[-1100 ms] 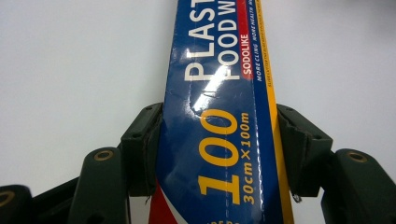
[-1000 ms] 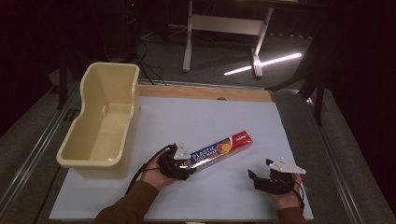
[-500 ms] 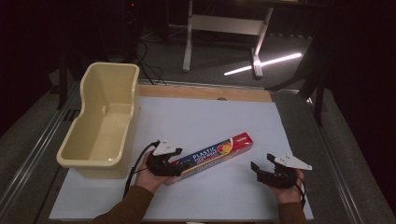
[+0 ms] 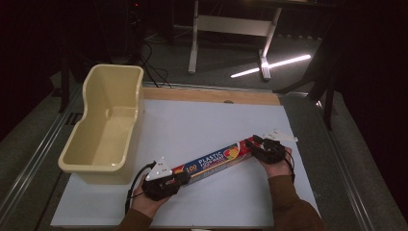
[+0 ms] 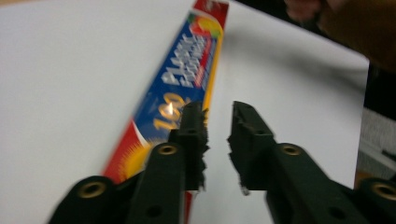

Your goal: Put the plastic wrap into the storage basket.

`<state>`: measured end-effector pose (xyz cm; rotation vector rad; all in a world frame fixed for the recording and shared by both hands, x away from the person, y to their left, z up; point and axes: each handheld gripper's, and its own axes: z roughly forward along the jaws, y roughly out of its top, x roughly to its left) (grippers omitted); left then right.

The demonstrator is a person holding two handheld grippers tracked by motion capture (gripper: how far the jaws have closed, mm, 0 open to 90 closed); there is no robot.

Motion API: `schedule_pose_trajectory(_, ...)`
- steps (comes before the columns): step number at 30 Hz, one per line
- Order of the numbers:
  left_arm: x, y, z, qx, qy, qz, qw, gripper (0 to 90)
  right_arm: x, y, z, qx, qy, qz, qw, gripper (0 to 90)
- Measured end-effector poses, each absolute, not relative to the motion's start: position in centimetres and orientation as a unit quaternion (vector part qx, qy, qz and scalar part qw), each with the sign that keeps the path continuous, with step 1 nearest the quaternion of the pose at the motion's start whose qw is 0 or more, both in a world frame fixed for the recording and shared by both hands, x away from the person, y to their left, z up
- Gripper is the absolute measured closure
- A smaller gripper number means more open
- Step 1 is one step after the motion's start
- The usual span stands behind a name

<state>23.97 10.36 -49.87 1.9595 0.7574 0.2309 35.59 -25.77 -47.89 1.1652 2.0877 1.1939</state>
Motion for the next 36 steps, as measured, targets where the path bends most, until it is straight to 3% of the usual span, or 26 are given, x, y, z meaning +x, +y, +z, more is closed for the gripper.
schedule_pose_trajectory(5, 23.1, 9.4, -50.9, 0.832, 0.298, 0.095, 0.459, 89.5, 38.0, -24.6, -48.7, 0.433, 0.769, 0.411, 0.228, 81.9)
schedule_pose_trajectory(7, 22.9, 9.0, -51.3, 0.845, 0.289, 0.101, 0.438, 89.9, 38.9, -24.4, -49.1, 0.444, 0.769, 0.402, 0.222, 86.0)
schedule_pose_trajectory(16, 23.4, 9.1, -52.6, 0.856, 0.319, 0.107, 0.392, 90.0, 40.9, -24.1, -49.8, 0.468, 0.779, 0.364, 0.203, 88.3)
schedule_pose_trajectory(26, 24.4, 9.7, -52.6, 0.838, 0.363, 0.124, 0.388, 90.0, 41.1, -23.5, -48.8, 0.462, 0.811, 0.302, 0.195, 89.9)
schedule_pose_trajectory(36, 28.5, 10.6, -53.6, 0.783, 0.46, 0.138, 0.395, 90.0, 37.6, -25.9, -48.5, 0.469, 0.814, 0.306, 0.158, 90.0)
